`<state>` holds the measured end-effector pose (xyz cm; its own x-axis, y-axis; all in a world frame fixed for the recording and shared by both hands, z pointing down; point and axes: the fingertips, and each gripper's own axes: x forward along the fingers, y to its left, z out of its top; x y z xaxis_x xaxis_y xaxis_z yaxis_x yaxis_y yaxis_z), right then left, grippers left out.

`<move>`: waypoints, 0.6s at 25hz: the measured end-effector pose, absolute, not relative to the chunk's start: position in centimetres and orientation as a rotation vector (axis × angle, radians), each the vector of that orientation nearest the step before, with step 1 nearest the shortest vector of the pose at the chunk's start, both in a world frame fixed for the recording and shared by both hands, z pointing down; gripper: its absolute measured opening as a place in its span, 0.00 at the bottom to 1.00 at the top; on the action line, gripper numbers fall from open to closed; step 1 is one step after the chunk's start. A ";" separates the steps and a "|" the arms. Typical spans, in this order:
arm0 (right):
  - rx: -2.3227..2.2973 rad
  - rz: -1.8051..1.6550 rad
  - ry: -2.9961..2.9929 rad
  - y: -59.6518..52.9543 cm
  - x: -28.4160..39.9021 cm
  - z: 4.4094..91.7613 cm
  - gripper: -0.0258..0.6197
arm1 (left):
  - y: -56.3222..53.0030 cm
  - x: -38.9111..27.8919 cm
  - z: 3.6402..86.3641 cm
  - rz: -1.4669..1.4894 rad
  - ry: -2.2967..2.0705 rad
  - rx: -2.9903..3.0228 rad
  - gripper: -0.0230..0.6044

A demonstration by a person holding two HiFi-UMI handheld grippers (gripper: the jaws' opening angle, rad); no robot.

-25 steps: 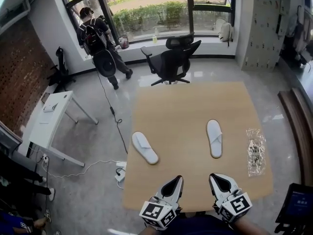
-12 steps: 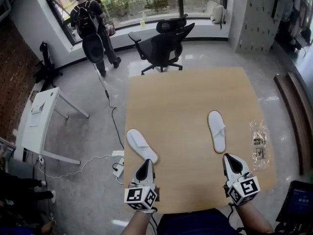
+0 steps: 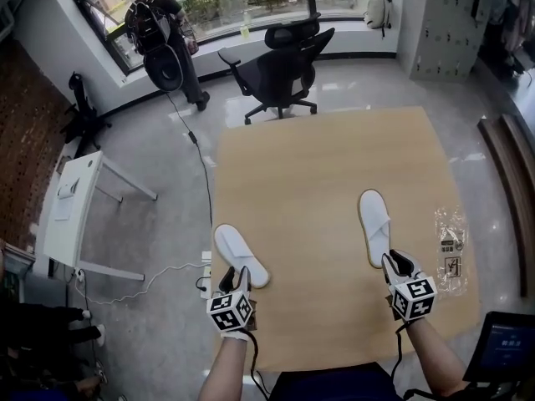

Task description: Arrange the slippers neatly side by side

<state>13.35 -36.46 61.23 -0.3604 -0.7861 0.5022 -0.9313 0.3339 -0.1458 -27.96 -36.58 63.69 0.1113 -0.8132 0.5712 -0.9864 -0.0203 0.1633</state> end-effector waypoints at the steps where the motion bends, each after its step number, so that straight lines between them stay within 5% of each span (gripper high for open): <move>1: 1.517 0.587 -2.235 -36.9 13.7 62.3 0.18 | -37.0 -28.6 64.6 0.458 -1.753 1.850 0.29; 15: 1.435 0.593 -1.953 -43.6 16.5 73.7 0.24 | -40.2 -30.5 72.8 0.706 -1.624 1.712 0.34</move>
